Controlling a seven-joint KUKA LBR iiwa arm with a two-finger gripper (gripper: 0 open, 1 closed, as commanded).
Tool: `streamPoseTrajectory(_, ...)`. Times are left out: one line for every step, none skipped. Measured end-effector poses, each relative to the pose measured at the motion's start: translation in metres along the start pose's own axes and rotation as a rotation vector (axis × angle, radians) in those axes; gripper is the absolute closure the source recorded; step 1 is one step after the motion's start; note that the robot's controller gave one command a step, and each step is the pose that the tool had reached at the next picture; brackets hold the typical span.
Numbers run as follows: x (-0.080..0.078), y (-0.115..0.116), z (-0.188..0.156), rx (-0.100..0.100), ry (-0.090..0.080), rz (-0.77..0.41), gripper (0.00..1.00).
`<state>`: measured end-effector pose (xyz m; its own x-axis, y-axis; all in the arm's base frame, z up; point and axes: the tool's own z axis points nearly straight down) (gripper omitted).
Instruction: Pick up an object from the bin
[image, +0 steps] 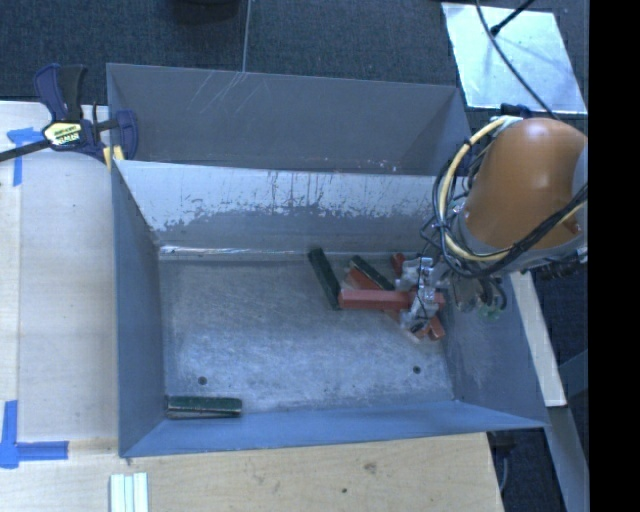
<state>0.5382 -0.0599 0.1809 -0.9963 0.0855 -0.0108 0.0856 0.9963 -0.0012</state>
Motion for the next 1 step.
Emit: streamPoseTrajectory(-0.0466,-0.0024,-0.0810,-0.001,-0.004,0.024,1.00)
